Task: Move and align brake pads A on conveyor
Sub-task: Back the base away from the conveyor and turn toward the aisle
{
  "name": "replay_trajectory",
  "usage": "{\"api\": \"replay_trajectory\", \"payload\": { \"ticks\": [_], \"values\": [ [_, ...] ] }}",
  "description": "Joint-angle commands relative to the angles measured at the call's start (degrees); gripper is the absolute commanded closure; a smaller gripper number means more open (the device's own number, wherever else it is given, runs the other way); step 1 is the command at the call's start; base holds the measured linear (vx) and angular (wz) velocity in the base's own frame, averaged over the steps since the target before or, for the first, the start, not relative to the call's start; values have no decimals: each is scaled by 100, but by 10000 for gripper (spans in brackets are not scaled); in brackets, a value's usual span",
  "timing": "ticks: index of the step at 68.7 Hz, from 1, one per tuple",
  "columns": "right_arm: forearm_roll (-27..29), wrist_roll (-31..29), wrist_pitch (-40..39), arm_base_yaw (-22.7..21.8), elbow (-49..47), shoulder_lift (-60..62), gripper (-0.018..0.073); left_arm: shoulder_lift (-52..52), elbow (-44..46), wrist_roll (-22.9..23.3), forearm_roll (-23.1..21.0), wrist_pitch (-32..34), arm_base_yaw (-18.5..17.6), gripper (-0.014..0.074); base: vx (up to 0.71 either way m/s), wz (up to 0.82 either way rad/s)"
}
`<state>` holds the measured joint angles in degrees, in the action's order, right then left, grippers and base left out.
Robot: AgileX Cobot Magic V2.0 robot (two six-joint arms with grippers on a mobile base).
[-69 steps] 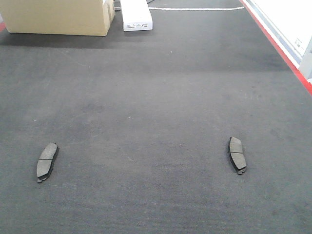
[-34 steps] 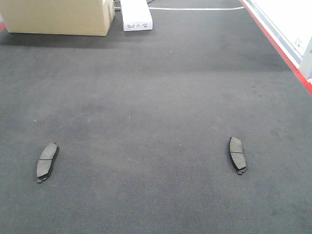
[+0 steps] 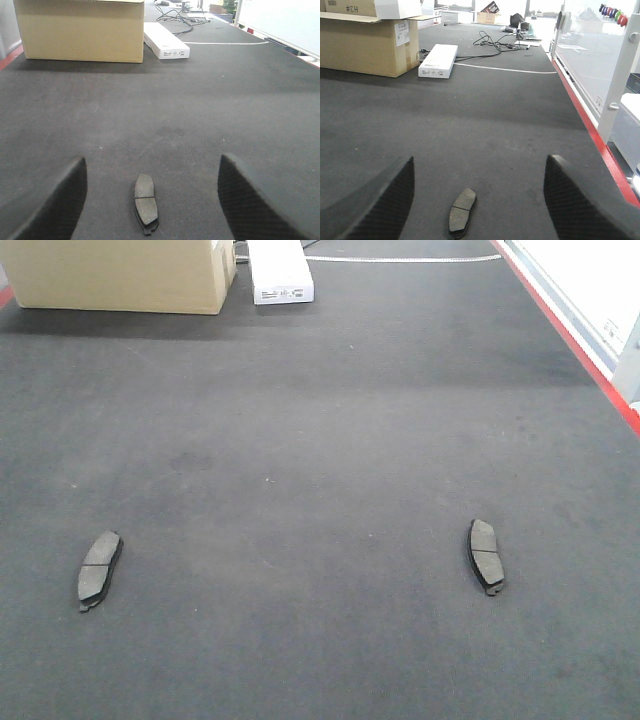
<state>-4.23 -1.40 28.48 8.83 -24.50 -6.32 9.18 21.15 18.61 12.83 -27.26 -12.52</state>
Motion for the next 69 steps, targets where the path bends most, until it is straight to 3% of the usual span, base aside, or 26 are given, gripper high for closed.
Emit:
{"api": "replay_trajectory", "payload": {
  "ticks": [1, 24, 69],
  "values": [
    [-37, -70, -422, -2, -150, -73, 34, 69, 145, -3, 8, 395, -31, 62, -4, 1],
    [-37, -70, -422, -2, -150, -73, 34, 69, 145, -3, 8, 395, -31, 62, -19, 2],
    [-32, -70, -423, -2, -150, -73, 34, 69, 145, -3, 8, 395, -31, 62, -41, -1]
  ]
}}
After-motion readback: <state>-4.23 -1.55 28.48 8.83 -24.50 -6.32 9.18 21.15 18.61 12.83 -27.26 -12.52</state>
